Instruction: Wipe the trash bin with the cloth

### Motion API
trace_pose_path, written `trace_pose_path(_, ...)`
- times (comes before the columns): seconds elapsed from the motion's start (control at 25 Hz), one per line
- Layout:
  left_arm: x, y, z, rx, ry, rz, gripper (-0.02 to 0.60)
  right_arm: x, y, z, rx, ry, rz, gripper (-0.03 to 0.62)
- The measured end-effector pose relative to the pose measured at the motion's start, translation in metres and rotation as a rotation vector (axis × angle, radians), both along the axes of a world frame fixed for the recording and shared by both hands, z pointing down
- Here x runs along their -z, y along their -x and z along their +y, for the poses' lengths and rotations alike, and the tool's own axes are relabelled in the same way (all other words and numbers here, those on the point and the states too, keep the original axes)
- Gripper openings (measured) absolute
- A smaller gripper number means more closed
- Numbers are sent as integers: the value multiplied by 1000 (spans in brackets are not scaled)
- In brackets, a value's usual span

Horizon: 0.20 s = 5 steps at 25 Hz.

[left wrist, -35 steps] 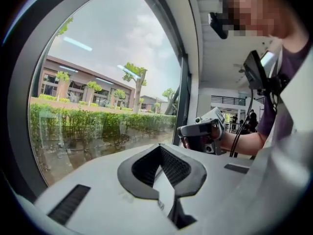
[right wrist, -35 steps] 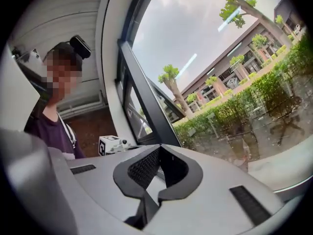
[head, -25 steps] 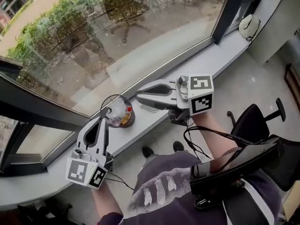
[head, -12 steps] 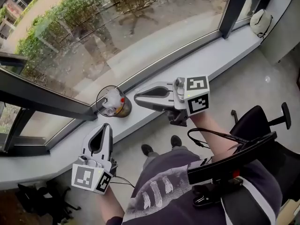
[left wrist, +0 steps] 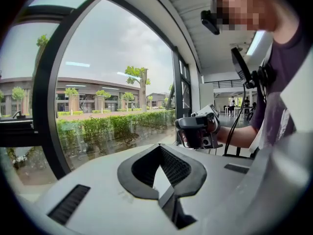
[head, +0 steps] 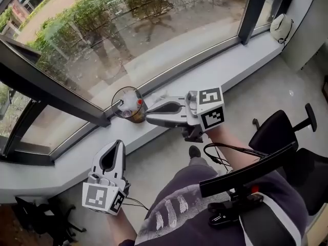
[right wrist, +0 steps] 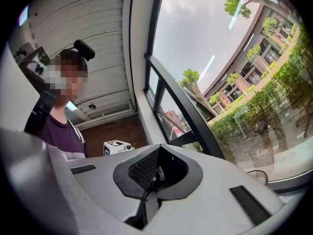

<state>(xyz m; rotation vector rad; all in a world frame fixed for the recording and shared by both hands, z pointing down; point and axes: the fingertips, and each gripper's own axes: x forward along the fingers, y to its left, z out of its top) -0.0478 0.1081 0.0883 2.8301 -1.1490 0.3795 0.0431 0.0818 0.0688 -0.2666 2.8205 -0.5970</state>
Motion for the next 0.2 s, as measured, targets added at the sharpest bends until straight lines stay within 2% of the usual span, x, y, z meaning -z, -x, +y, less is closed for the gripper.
trace_pose_path(0.2, -6, 78, 46, -10, 43, 36, -2, 2, 74, 53, 0, -5, -3, -2)
